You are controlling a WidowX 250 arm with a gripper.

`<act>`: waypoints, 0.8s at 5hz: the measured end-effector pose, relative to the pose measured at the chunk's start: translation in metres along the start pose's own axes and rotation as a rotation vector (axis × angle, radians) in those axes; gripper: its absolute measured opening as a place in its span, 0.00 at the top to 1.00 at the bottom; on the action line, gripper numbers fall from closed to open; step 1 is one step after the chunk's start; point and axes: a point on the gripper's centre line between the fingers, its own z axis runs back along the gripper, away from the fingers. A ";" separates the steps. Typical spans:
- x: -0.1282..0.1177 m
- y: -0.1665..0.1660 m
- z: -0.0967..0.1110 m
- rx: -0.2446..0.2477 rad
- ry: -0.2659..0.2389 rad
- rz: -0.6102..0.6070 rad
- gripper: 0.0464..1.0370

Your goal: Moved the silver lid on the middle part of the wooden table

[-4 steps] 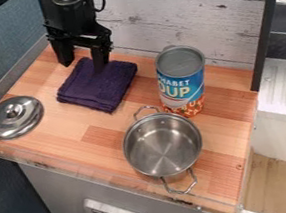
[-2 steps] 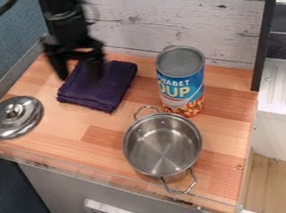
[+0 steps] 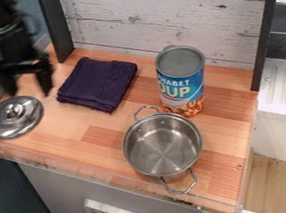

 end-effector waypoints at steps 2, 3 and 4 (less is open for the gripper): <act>-0.012 0.036 -0.014 0.026 0.012 0.075 0.04; -0.012 0.038 -0.029 0.031 0.038 0.099 0.04; -0.005 0.034 -0.032 0.053 0.046 0.071 0.07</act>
